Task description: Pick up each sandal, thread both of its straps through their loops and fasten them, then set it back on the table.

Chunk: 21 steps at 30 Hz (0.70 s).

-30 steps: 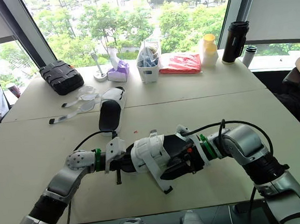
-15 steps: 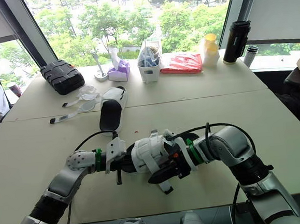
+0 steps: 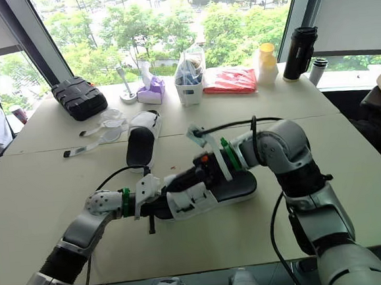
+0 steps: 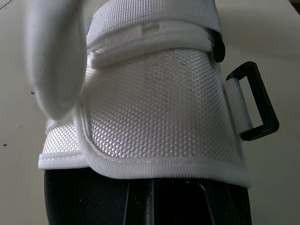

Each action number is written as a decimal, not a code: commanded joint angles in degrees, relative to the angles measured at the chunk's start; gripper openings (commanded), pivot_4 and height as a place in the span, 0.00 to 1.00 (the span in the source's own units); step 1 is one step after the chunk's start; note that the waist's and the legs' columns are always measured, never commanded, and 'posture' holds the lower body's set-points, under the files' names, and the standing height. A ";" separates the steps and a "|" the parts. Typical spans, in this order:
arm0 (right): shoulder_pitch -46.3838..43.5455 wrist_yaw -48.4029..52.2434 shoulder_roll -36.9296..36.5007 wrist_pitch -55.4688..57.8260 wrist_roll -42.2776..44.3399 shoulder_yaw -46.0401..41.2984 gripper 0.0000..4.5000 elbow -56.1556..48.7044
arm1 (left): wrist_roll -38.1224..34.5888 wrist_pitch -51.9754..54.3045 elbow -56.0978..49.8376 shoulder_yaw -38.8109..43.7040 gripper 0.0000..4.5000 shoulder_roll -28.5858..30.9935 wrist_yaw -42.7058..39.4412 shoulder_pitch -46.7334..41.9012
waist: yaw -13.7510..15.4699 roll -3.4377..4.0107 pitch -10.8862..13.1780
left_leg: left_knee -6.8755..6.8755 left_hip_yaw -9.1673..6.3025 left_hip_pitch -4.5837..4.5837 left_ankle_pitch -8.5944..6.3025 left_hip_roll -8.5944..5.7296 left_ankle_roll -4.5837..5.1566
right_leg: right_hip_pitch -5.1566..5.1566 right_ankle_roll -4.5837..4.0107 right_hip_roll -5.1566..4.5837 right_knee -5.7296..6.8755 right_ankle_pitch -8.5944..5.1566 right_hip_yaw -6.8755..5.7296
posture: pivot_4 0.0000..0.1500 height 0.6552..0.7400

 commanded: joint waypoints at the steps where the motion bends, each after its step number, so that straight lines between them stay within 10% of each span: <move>1: -0.45 -0.68 1.92 -2.79 -0.51 -0.24 0.00 2.39 | 5.17 2.67 5.71 -5.15 0.00 0.03 0.53 2.79 | 0.06 0.05 0.02 | -0.02 0.02 -0.03 -0.01 -0.06 0.01 | -0.03 0.00 -0.07 -0.01 0.00 0.02 | 1.00 1.00; 21: 6.36 0.95 0.61 -14.50 -7.59 7.79 0.00 2.89 | 5.00 3.04 5.22 -4.84 0.00 0.35 0.16 2.74 | -0.59 0.15 -0.07 | -0.02 0.04 0.23 -0.01 -0.09 0.02 | 0.21 0.27 -0.13 0.01 -0.16 0.03 | 1.00 1.00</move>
